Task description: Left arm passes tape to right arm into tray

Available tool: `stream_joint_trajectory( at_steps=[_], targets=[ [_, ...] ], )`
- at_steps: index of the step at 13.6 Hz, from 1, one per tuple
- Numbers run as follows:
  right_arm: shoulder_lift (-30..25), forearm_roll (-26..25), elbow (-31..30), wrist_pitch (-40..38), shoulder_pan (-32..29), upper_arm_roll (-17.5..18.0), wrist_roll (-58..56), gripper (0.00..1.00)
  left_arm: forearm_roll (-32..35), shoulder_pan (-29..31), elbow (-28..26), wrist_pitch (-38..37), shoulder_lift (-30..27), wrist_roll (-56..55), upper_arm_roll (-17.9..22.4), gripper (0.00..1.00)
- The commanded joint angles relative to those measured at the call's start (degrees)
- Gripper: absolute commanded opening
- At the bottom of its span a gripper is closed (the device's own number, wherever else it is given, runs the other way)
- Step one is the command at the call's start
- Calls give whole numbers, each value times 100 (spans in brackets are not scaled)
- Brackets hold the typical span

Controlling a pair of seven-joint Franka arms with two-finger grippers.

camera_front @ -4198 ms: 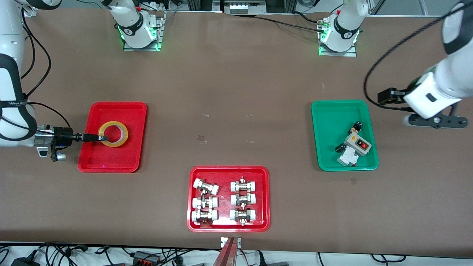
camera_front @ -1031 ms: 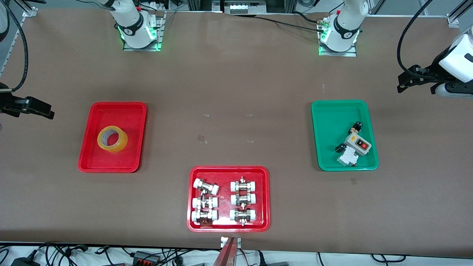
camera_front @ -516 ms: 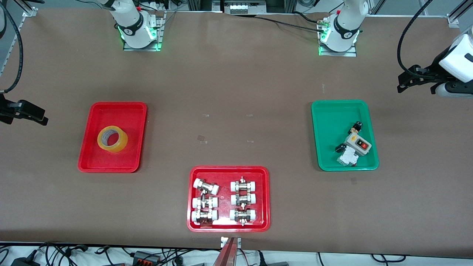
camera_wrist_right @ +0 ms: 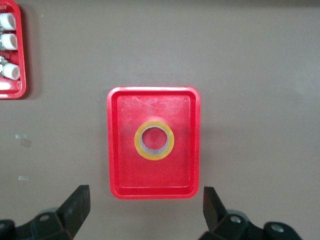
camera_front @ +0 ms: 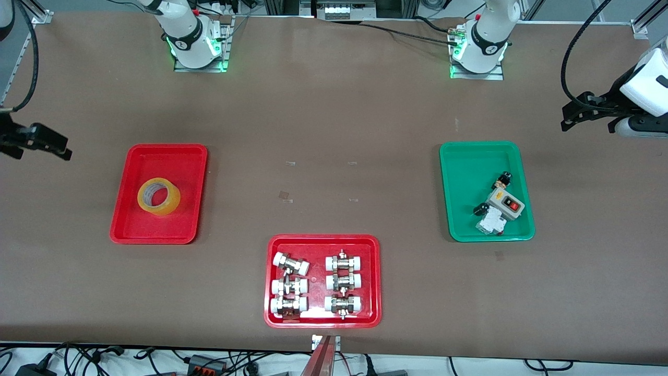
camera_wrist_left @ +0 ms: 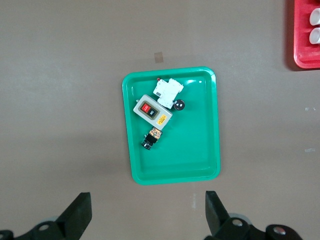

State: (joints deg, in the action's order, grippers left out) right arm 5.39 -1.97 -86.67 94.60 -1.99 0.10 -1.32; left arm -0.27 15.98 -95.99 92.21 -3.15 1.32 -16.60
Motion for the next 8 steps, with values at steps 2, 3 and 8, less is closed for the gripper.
stream_joint_trajectory(
  at_steps=[2,3,8],
  targets=[
    [-776,65,-1237,524,-38,7,-61,100,-96,63,46,-72,-36,62,-36,100],
    [-803,82,-1290,507,-38,7,-61,100,-96,63,46,-72,-36,62,-36,100],
    [-811,109,-1203,296,-38,16,-78,100,-96,55,72,-72,-28,97,-36,100]
  ],
)
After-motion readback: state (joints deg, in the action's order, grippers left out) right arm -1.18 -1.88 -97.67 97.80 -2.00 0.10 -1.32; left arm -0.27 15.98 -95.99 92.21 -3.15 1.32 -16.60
